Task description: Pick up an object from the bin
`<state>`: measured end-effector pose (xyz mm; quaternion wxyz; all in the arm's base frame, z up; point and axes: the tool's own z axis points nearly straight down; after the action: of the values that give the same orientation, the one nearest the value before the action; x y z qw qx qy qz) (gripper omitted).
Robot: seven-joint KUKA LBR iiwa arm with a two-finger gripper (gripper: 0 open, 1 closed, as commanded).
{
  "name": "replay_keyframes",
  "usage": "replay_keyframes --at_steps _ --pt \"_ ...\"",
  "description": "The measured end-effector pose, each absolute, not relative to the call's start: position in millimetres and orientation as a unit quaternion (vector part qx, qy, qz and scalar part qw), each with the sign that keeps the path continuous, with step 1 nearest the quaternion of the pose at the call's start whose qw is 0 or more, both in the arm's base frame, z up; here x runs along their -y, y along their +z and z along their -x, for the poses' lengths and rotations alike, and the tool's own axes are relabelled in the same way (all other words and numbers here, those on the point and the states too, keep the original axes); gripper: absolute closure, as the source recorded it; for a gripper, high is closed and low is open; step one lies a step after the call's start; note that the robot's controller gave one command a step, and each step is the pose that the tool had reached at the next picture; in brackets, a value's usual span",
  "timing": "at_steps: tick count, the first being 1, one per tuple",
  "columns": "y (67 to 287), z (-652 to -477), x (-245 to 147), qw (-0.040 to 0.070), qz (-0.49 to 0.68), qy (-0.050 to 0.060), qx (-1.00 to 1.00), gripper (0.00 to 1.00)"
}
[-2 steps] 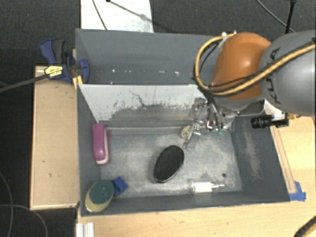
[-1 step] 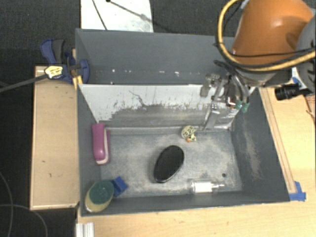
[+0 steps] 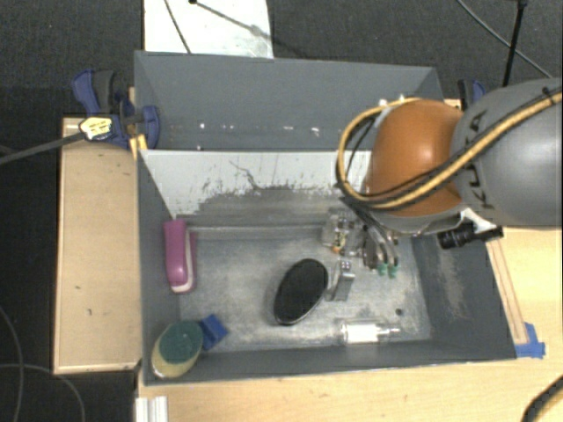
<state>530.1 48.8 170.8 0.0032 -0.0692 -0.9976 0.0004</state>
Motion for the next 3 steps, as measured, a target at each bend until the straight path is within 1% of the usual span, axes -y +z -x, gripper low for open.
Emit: replay_keyframes --at_steps 1,2,3 --pt "104 -546.9 -44 0.001 0.171 0.000 0.985 0.00" --pt "70 -529.8 -23 0.001 -0.016 0.000 1.000 0.00" --pt "70 -530.6 -24 0.000 -0.015 0.000 1.000 1.00"
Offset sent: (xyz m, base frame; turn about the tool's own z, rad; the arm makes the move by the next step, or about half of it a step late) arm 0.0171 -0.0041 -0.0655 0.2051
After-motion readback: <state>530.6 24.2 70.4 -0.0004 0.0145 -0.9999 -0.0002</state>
